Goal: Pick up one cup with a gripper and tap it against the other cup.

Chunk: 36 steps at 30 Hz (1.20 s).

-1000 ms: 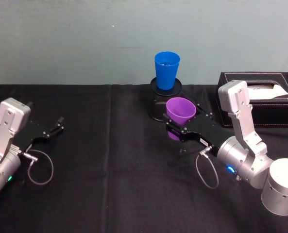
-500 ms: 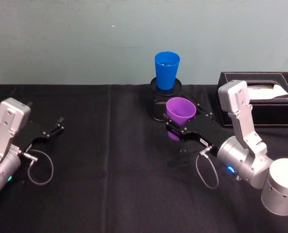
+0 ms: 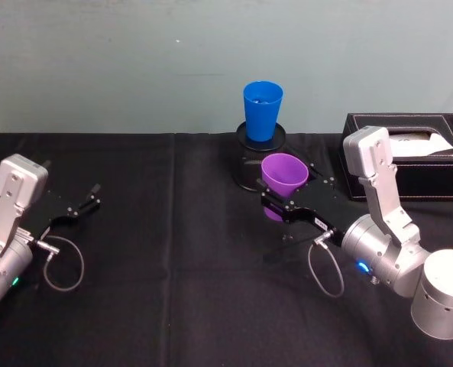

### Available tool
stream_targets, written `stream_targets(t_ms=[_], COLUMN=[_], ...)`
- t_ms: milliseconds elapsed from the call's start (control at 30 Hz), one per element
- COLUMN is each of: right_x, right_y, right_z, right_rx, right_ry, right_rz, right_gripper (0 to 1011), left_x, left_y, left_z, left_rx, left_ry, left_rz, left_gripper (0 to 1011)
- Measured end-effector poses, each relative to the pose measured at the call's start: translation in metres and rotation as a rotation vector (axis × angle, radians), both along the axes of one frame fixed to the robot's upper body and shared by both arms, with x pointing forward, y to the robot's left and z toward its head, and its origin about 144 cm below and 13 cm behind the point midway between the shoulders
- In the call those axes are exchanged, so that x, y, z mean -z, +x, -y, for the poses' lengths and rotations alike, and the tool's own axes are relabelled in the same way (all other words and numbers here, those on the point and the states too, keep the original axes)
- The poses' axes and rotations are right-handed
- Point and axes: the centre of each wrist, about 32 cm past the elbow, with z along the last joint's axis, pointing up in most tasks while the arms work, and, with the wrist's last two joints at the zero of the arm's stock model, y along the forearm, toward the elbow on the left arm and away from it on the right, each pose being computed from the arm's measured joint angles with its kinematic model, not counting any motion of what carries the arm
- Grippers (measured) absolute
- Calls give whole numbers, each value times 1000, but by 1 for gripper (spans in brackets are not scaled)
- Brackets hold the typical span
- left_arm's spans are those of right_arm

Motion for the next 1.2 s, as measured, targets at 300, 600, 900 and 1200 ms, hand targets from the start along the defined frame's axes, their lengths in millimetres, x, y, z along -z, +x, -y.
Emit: stream_targets(t_ms=[300,600,900,1200], right_x=[0,0,0,0], right_y=[0,0,0,0], right_z=[0,0,0,0], right_rx=[0,0,0,0], right_ry=[0,0,0,0], right_rz=[0,0,0,0], right_gripper=[738,738,738,738], left_x=[0,0,0,0], left_y=[0,0,0,0], left_z=[0,0,0,0], left_rx=[0,0,0,0], left_ry=[0,0,0,0], left_rz=[0,0,0,0], left_gripper=[1000,1000,1000,1000])
